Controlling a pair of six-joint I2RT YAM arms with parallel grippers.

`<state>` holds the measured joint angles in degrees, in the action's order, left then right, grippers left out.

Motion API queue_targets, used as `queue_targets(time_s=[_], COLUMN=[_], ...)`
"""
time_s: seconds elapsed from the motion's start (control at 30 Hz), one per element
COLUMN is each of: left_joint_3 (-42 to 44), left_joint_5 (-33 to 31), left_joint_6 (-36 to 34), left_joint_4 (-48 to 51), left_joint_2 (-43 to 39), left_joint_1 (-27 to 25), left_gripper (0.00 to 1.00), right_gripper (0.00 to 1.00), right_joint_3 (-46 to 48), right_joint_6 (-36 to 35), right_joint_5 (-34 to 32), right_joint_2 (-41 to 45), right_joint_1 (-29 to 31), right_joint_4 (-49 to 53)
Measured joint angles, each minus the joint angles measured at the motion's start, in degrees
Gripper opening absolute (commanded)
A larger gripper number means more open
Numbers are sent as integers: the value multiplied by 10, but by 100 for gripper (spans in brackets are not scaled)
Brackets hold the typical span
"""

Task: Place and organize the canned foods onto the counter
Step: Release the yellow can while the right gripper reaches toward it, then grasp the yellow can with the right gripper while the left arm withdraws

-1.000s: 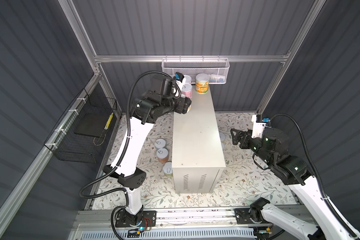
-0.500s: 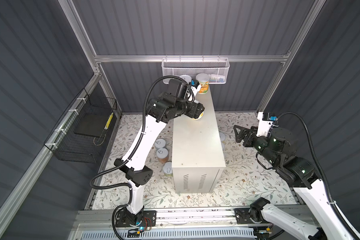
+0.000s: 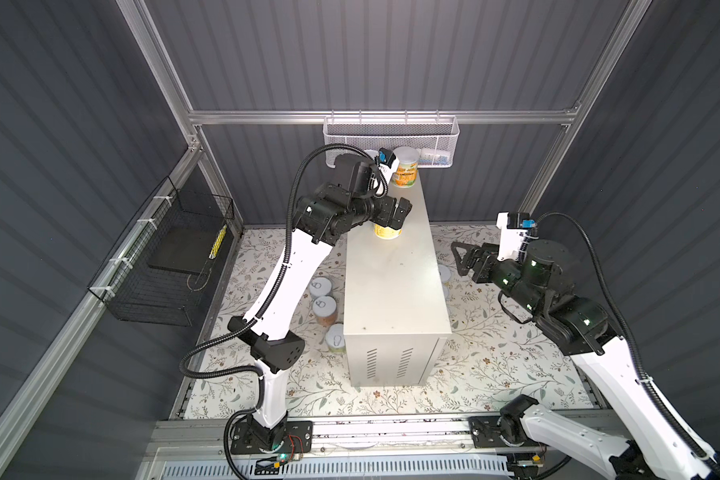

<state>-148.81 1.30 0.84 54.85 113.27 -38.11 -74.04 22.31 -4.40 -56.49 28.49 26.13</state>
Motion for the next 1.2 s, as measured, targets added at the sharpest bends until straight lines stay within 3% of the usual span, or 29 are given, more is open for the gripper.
queue_targets(time_s=[0.1,0.2,0.43,0.57,0.7,0.87,1.2], left_joint_3=[17,89,422,514,605,739,850], left_joint_5=[-5,-20,-57,-101,-119,-118,-84], left_joint_6=[0,2,61,78,92,128,176], left_joint_4=[-23,-57,-212,-251,-270,-266,-268], left_joint_2=[-11,-62,-315,-399,-441,-469,-485], left_joint_1=[0,8,92,113,131,190,213], left_gripper=[99,99,98,98,98,98,97], right_gripper=[91,92,82,83,87,88,87], right_joint_3=[-31,-62,-124,-155,-180,-218,-278], right_joint_6=[-1,-12,-51,-70,-83,-93,-103], right_joint_5=[18,21,19,16,14,17,37], right_joint_2=[-27,-58,-147,-197,-233,-268,-327], right_joint_1=[6,31,85,100,103,103,103], right_joint_4=[-4,-13,-25,-23,-20,-10,3])
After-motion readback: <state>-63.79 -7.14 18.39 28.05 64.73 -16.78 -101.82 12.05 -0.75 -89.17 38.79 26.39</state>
